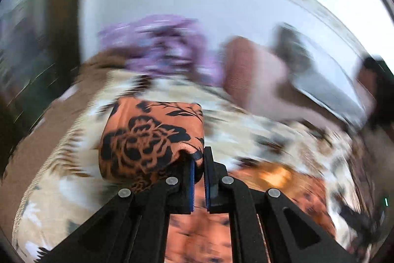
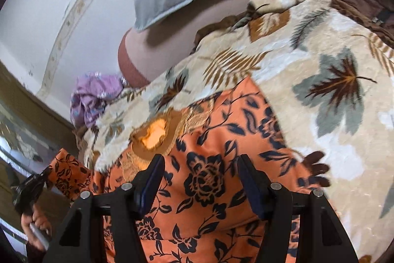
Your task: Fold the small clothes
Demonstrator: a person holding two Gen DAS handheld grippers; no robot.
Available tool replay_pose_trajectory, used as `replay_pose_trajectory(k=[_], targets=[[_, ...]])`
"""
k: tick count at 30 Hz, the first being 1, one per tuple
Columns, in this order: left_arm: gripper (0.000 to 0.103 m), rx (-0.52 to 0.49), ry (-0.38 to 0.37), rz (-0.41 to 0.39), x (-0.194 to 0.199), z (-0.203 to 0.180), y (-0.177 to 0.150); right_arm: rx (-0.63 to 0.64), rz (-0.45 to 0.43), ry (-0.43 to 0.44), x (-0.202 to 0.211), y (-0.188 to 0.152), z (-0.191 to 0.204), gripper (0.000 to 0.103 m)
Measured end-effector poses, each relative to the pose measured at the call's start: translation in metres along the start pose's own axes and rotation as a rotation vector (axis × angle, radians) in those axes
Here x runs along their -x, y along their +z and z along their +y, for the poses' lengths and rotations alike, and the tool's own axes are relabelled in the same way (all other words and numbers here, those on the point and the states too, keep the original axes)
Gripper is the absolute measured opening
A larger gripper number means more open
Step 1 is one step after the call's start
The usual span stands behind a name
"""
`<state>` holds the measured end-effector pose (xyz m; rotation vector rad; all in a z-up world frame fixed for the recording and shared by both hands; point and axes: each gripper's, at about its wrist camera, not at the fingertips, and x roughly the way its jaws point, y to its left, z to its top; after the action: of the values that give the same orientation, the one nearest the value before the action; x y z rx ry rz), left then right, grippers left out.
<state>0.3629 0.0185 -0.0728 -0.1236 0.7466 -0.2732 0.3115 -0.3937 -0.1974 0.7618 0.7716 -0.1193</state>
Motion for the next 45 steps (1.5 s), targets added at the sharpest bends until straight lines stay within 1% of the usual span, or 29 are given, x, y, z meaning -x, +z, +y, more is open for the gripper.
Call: replay_pose_trajectory(k=[3, 6, 8, 10, 11, 12, 13, 14, 15, 17, 18, 20, 22, 24, 25, 27, 29, 30, 31, 33, 35, 36, 39, 41, 42, 44, 45], targets=[[0.006, -0.109, -0.083, 0.041, 0.006, -0.072, -0.016, -0.041, -0.03, 0.008, 0.014, 0.008, -0.014, 0.065], [0.006, -0.189, -0.168, 0.109, 0.0, -0.139, -0.042, -0.086, -0.055, 0.023, 0.028, 0.015, -0.03, 0.065], [0.006, -0.223, -0.216, 0.161, -0.004, -0.168, -0.062, -0.11, -0.064, 0.03, 0.034, 0.019, -0.038, 0.065], [0.008, -0.266, -0.261, 0.235, -0.006, -0.195, -0.09, -0.127, -0.061, 0.035, 0.038, 0.021, -0.044, 0.066], [0.009, -0.284, -0.284, 0.257, -0.005, -0.201, -0.101, -0.137, -0.056, 0.035, 0.039, 0.022, -0.049, 0.067], [0.013, -0.309, -0.308, 0.267, -0.003, -0.206, -0.112, -0.145, -0.052, 0.035, 0.04, 0.022, -0.051, 0.07], [0.017, -0.341, -0.313, 0.266, 0.0, -0.209, -0.122, -0.151, -0.048, 0.035, 0.039, 0.023, -0.053, 0.071], [0.033, -0.365, -0.301, 0.257, 0.006, -0.208, -0.13, -0.155, -0.04, 0.035, 0.038, 0.023, -0.054, 0.072], [0.051, -0.374, -0.283, 0.23, 0.012, -0.202, -0.136, -0.155, -0.033, 0.035, 0.037, 0.022, -0.054, 0.072], [0.062, -0.342, -0.264, 0.177, 0.023, -0.182, -0.136, -0.141, -0.005, 0.037, 0.031, 0.019, -0.05, 0.072], [0.062, -0.319, -0.248, 0.152, 0.028, -0.169, -0.135, -0.132, 0.008, 0.041, 0.027, 0.017, -0.047, 0.072], [0.062, -0.279, -0.178, 0.116, 0.029, -0.142, -0.133, -0.106, 0.045, 0.055, 0.019, 0.011, -0.037, 0.072], [0.062, -0.236, -0.075, 0.085, 0.027, -0.11, -0.133, -0.082, 0.095, 0.073, 0.007, 0.004, -0.026, 0.072], [0.062, -0.196, 0.029, 0.069, 0.02, -0.08, -0.135, -0.053, 0.163, 0.094, -0.008, -0.008, -0.012, 0.072], [0.062, -0.178, 0.098, 0.07, 0.014, -0.064, -0.136, -0.033, 0.182, 0.094, -0.013, -0.013, -0.004, 0.072], [0.062, -0.142, 0.184, 0.062, 0.002, -0.038, -0.142, 0.072, 0.241, 0.088, -0.025, -0.03, 0.021, 0.072], [0.062, -0.111, 0.229, 0.07, -0.011, -0.019, -0.149, 0.179, 0.303, 0.074, -0.033, -0.047, 0.043, 0.072], [0.062, -0.102, 0.247, 0.083, -0.019, -0.012, -0.152, 0.231, 0.32, 0.06, -0.036, -0.055, 0.052, 0.072], [0.062, -0.095, 0.281, 0.111, -0.029, -0.004, -0.155, 0.307, 0.332, 0.039, -0.038, -0.067, 0.065, 0.072], [0.062, -0.086, 0.325, 0.145, -0.039, 0.006, -0.154, 0.443, 0.345, 0.014, -0.04, -0.085, 0.082, 0.072], [0.062, -0.058, 0.312, 0.158, -0.045, 0.015, -0.152, 0.594, 0.352, -0.012, -0.042, -0.105, 0.1, 0.073], [0.062, -0.055, 0.309, 0.165, -0.048, 0.018, -0.151, 0.646, 0.353, -0.02, -0.043, -0.112, 0.105, 0.074], [0.062, -0.082, 0.323, 0.189, -0.055, 0.016, -0.156, 0.789, 0.341, -0.076, -0.049, -0.132, 0.116, 0.077], [0.062, -0.088, 0.321, 0.196, -0.056, 0.013, -0.157, 0.827, 0.33, -0.127, -0.059, -0.14, 0.115, 0.077], [0.062, -0.09, 0.316, 0.202, -0.058, 0.012, -0.157, 0.824, 0.325, -0.14, -0.063, -0.139, 0.113, 0.077], [0.062, -0.092, 0.318, 0.212, -0.061, 0.011, -0.159, 0.8, 0.303, -0.137, -0.071, -0.137, 0.108, 0.077], [0.062, -0.094, 0.321, 0.213, -0.061, 0.01, -0.16, 0.78, 0.284, -0.135, -0.073, -0.131, 0.105, 0.075]])
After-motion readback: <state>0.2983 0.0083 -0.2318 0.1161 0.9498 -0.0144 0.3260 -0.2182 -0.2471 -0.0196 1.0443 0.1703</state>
